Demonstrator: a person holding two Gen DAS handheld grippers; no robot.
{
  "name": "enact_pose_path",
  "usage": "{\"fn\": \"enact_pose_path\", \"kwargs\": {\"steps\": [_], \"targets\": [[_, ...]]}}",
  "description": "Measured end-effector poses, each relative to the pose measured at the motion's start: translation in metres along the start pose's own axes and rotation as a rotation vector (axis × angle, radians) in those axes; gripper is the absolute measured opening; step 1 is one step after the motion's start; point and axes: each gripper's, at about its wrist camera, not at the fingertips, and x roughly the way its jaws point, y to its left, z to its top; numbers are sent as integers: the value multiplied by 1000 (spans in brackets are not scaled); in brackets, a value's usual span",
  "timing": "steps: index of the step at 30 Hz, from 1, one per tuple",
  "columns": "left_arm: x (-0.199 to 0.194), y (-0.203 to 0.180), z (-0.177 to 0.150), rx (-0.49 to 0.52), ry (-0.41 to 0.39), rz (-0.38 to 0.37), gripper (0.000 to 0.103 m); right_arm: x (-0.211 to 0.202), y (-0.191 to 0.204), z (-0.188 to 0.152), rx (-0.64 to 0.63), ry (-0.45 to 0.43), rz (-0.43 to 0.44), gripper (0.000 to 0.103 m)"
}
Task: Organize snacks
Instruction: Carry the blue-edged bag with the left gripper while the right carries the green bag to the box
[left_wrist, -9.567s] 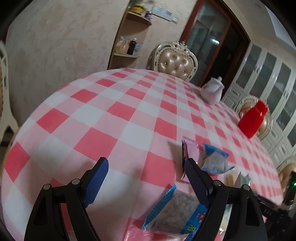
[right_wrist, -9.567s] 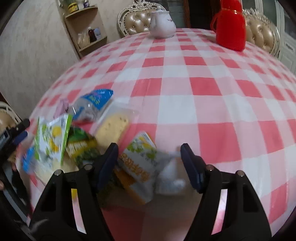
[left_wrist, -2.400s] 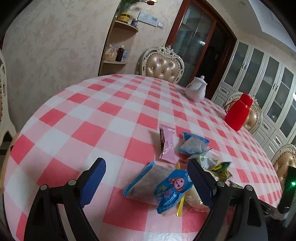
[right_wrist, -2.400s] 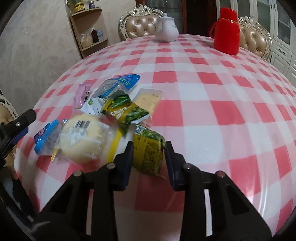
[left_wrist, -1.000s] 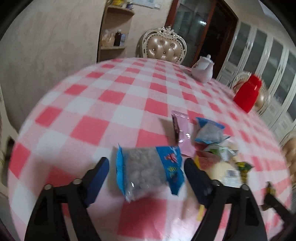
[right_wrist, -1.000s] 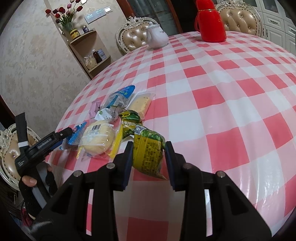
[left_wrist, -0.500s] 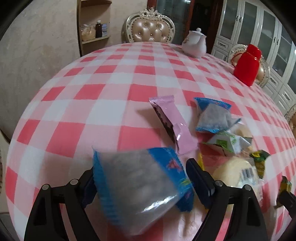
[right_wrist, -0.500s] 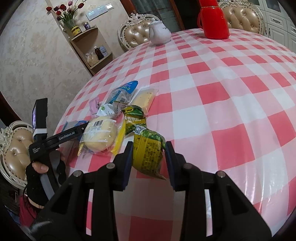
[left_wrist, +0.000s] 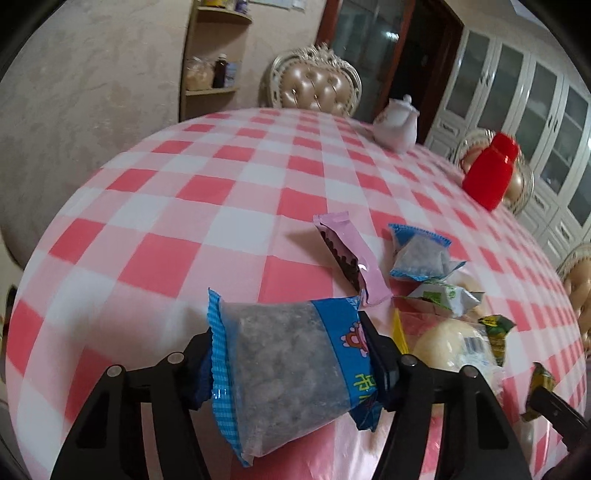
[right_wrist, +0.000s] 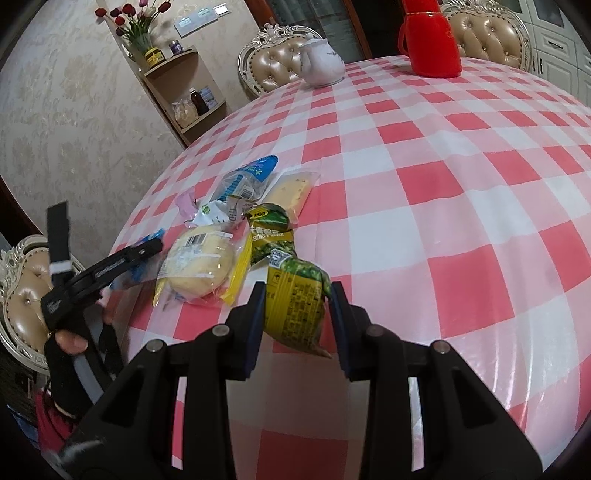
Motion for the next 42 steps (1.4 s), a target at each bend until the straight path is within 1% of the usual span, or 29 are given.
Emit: {"fn": "enact_pose_path", "kwargs": {"steps": [5,7,9,11,13,16,18,21,24,27,29,31,37,42], "targets": [[-40,-14,-24,-56,-67,-111,65,5,-10,1,40,2,5,37],[-57,-25,-36,-62,-96,-153,65,1,-15,2,64,-21,12,37],[-68,-33,-45,-69,-100,-199,65,-5,-19,2,81,-43,10,37],[-79,-43,-58,-73,-102,-256,65,-13,-25,-2,129,-52,35,37],[-86,-50,-69,-71,-95,-290,65,-23,-30,-12,175,-49,61,37],[-89,-61,-87,-58,-66,-321,65,-45,-30,-29,191,-66,62,37],[-94,-72,-95,-35,-47,-339,65,-68,-25,-43,164,-103,56,37],[-109,-89,-104,15,-63,-363,65,-96,-23,-64,149,-140,56,37],[-125,-107,-115,73,-73,-385,65,-119,-25,-82,138,-168,36,37],[-138,-127,-126,139,-79,-397,65,-136,-33,-94,151,-176,26,37],[-145,-143,-138,182,-67,-413,65,-154,-36,-102,139,-197,-2,37],[-151,-155,-150,219,-57,-430,65,-175,-39,-110,122,-220,-47,37],[-165,-202,-184,324,-30,-492,65,-226,-59,-133,135,-270,-123,37],[-184,-234,-208,412,-30,-546,65,-263,-76,-150,135,-302,-190,37]]}}
